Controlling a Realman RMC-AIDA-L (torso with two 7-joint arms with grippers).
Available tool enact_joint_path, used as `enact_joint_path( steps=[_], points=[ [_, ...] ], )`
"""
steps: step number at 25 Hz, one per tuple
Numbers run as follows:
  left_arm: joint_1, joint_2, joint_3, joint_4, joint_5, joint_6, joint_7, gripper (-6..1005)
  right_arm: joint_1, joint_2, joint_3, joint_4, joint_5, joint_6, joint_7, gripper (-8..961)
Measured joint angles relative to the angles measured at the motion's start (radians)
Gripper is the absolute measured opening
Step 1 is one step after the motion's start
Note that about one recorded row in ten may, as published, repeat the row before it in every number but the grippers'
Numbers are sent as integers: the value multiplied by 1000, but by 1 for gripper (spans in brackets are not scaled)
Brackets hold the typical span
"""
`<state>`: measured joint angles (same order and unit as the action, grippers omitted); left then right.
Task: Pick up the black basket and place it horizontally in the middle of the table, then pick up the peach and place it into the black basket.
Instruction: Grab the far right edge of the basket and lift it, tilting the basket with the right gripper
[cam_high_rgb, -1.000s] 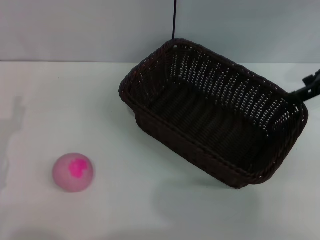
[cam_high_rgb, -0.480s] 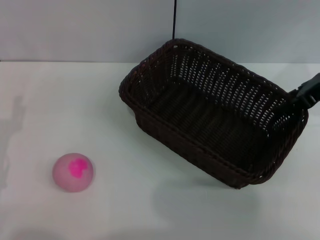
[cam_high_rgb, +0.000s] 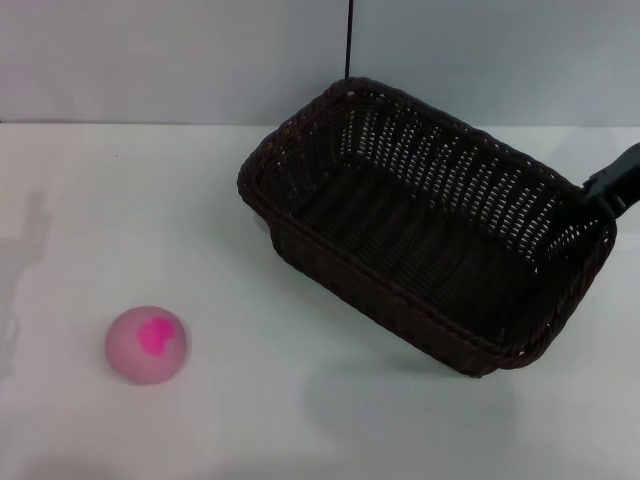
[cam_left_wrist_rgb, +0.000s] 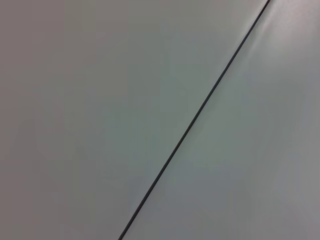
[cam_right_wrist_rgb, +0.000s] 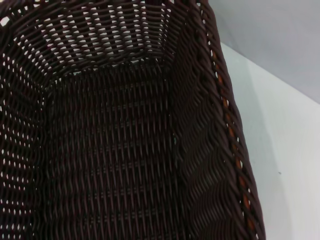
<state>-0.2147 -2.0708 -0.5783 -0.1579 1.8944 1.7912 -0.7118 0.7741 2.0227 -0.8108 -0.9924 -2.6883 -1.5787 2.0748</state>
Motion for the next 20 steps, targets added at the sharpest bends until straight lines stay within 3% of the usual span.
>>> enact_joint_path(
  steps=[8, 13, 15, 16, 20],
  points=[
    [0, 0, 0, 0, 0, -7, 0, 729, -26, -14, 2, -3, 87, -1, -4, 263],
    [0, 0, 0, 0, 0, -10, 0, 729, -69, -52, 4, -5, 255, -26, -16, 241],
    [-1, 0, 0, 0, 0, -10, 0, 729, -98, -81, 10, 1, 376, -49, -17, 228],
    [-1, 0, 0, 0, 0, -10, 0, 729, -98, -81, 10, 1, 376, -49, -17, 222],
    [-4, 0, 0, 0, 0, -10, 0, 729, -138, -117, 17, 7, 542, -92, -32, 205]
  ],
)
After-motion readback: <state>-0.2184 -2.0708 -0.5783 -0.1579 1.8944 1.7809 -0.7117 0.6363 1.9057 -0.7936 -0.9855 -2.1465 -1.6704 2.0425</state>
